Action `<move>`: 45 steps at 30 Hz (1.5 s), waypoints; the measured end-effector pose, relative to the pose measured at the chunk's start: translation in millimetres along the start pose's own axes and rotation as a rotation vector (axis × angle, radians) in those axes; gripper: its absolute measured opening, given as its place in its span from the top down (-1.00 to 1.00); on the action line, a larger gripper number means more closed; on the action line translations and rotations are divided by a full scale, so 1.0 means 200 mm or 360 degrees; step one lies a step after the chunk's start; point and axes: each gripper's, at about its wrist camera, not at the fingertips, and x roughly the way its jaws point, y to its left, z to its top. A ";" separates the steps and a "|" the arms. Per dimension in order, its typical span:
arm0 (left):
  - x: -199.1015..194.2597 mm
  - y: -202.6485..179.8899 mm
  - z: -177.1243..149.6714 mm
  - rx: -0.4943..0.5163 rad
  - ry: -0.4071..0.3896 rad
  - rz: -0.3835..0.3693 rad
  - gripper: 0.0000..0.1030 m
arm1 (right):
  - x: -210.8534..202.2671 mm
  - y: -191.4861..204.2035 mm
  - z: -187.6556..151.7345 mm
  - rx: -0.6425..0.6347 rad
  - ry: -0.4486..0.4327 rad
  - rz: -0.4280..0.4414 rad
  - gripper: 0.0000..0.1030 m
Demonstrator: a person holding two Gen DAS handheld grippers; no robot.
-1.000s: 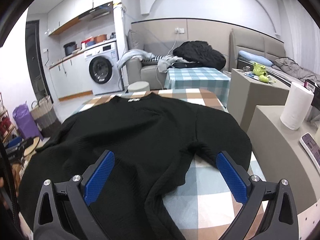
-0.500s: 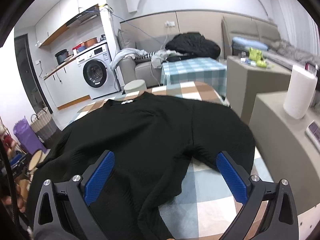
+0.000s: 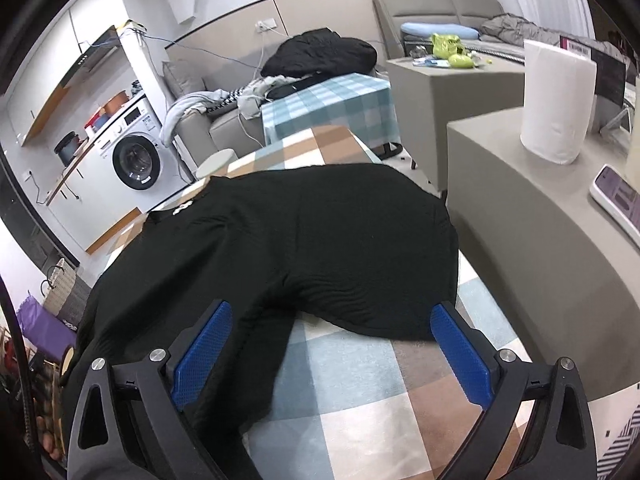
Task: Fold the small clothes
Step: 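Grasp the sweater's side edge with the right gripper and lift it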
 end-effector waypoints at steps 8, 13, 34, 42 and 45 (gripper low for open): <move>0.13 0.02 0.04 -0.0004 0.0034 -0.0013 -0.98 | 0.09 -0.04 -0.03 0.0114 0.0173 0.0072 -0.80; 0.21 0.03 0.06 -0.0022 0.0087 -0.0028 -0.98 | 0.17 -0.08 -0.10 0.0277 0.0313 0.0180 -0.77; 0.25 0.03 0.08 0.0003 0.0063 0.0008 -0.98 | 0.37 -0.49 0.21 0.0779 0.0200 -0.0058 0.31; 0.23 0.06 0.06 0.0020 0.0061 0.0027 -0.98 | 0.28 -0.56 0.16 0.0776 0.0161 -0.0100 0.13; 0.22 0.07 0.05 0.0029 0.0056 0.0032 -0.98 | 0.29 -0.56 0.19 0.0758 0.0144 -0.0141 0.01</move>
